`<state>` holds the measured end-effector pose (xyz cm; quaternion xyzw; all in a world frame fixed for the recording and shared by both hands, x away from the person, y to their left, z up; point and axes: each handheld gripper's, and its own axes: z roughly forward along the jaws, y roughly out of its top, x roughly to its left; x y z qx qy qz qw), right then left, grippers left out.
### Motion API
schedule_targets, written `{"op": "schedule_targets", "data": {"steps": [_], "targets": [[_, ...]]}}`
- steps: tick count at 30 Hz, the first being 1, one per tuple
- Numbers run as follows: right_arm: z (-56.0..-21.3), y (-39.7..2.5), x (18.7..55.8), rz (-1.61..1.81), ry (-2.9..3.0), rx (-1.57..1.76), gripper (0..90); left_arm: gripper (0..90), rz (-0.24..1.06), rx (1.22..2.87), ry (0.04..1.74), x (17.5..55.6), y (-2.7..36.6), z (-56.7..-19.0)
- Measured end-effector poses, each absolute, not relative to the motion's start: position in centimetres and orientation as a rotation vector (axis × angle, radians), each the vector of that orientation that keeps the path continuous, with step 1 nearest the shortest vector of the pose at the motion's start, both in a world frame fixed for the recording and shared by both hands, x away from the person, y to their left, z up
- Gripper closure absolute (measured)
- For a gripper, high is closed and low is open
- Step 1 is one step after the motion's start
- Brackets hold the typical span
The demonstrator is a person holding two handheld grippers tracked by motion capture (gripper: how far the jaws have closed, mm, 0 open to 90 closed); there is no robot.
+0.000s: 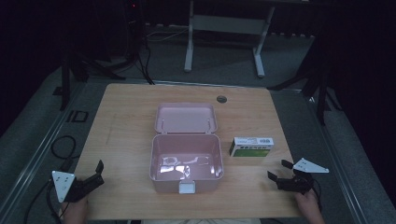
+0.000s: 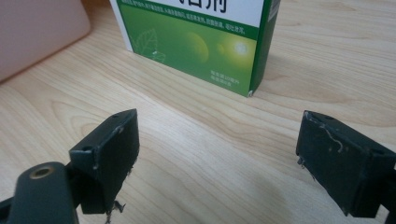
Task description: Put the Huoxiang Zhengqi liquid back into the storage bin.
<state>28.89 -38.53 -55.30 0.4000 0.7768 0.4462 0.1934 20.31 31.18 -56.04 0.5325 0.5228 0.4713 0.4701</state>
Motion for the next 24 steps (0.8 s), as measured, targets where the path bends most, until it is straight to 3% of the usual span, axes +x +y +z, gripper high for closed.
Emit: {"op": "schedule_targets", "data": {"steps": [24], "targets": [[-55.3,-39.7,28.9,1.334,2.045,1.246,11.8,0.2,1.202,1.326,1.289,20.2,30.7,-56.4]]}}
